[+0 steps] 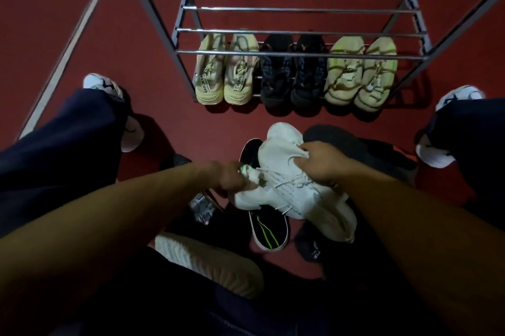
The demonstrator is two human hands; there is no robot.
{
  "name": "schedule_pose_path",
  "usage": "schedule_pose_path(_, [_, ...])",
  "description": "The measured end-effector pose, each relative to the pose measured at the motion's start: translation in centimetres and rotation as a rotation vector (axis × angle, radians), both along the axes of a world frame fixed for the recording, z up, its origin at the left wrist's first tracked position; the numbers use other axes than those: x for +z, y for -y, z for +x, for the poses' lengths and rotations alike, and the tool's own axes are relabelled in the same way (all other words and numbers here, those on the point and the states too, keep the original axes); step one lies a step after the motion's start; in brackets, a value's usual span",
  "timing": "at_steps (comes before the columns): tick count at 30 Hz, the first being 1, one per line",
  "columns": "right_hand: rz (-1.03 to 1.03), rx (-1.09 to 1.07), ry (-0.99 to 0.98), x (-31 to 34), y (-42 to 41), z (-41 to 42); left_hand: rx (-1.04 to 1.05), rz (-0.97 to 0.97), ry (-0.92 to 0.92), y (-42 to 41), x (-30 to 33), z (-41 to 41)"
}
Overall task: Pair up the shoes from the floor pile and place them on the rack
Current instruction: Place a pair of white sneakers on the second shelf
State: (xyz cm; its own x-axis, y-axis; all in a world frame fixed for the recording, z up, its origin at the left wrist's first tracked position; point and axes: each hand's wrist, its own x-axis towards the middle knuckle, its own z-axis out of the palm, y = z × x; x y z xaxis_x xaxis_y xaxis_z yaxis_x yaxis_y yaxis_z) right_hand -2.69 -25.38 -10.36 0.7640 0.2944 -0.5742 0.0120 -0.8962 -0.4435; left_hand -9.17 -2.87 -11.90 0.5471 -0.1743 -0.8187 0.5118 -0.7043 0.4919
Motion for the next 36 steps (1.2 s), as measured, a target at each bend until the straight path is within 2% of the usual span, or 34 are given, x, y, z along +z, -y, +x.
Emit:
schedule_pose_path(3, [0.058,-0.174,-0.04,0.6,1.1,1.3,0.091,-0.03,-0.007,-0.3,1.8,1.8])
schedule_pose_path(9, [0.301,-0.789,-0.261,1.8,1.3,2.8,0.212,0.068,-0.012,-3.8,3.5,1.7])
schedule_pose_path(13, [0.396,-0.994,-0.363,3.0,-0.4,3.3,0.336,-0.015,-0.143,-5.0,3.6,0.7])
schedule_pose_path(16, [0.416,-1.003,-0.366,3.2,-0.8,3.3,0.342,-0.047,-0.157,-4.3,3.9,0.4])
schedule_pose_path(21, [0.387,-1.016,-0.342,3.1,-0.5,3.2,0.626,-0.214,-0.272,-4.2,4.9,0.8])
schedule_pose_path(25, [0.372,-1.142,-0.387,3.0,0.3,3.9,0.612,-0.219,-0.278,-3.8,5.0,0.6])
schedule_pose_path(29, [0.332,-1.146,-0.341,2.0,1.5,4.8,0.509,-0.12,-0.266,-3.5,4.7,0.0])
schedule_pose_path(33, [0.27,-0.877,-0.264,0.5,1.7,3.3,0.25,-0.023,-0.359,-2.1,5.5,-1.0])
schedule_pose_path(36, [0.313,-0.807,-0.279,0.7,1.4,2.5,0.134,0.021,-0.45,-0.7,6.5,-1.4])
